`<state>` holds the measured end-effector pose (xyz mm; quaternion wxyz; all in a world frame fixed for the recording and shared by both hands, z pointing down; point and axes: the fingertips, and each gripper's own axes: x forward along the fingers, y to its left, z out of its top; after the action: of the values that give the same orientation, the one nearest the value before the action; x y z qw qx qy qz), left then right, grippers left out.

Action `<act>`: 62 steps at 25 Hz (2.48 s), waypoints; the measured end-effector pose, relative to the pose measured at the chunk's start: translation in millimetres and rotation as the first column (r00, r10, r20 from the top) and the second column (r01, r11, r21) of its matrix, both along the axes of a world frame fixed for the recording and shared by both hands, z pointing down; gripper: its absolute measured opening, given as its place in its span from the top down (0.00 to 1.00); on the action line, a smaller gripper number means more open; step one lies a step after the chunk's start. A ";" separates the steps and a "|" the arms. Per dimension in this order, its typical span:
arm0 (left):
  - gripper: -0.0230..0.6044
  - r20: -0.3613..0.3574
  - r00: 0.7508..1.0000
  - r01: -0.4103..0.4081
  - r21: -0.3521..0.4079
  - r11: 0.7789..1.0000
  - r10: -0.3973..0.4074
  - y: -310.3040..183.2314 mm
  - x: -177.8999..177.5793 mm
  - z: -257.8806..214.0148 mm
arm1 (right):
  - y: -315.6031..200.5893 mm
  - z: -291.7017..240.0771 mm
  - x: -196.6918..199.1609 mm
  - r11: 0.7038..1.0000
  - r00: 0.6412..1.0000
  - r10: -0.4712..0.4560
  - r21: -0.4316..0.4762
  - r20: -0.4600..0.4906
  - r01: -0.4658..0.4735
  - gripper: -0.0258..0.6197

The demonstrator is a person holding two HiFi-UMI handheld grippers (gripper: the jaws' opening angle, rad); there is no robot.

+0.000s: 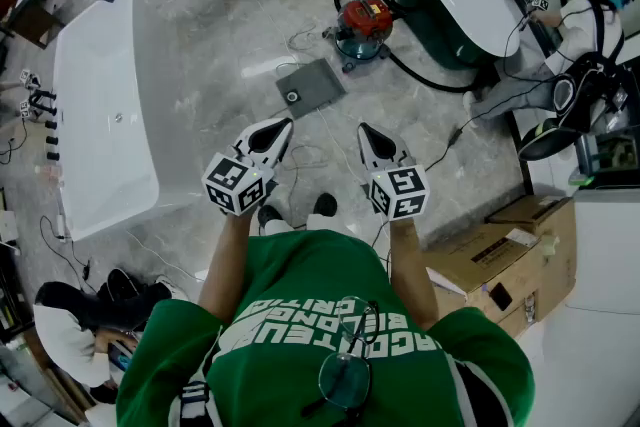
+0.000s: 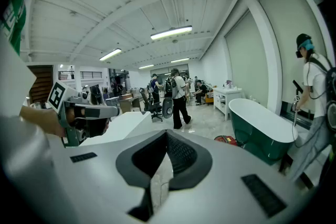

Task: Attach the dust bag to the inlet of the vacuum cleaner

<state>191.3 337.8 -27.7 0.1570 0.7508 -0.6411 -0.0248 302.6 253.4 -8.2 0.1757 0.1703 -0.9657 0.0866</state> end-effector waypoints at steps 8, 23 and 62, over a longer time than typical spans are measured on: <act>0.96 0.003 0.999 0.049 -0.002 0.999 -0.049 16.9 -12.7 -3.4 | 9.3 3.2 -5.6 1.000 1.000 -0.019 -0.002 -0.011 0.019 0.95; 0.96 0.004 0.993 0.121 -0.021 0.992 -0.121 10.3 -9.4 8.4 | -4.4 13.8 -3.8 0.998 0.998 -0.064 -0.018 0.000 0.064 0.95; 0.96 -0.035 0.999 0.020 -0.027 0.999 -0.021 -104.4 -137.2 38.7 | -98.0 38.5 -119.8 0.985 0.996 0.054 -0.168 0.064 -0.042 0.95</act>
<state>54.1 233.4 11.0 0.1783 0.7414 -0.6462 -0.0310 182.8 155.3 30.2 0.1540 0.1753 -0.9561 0.1771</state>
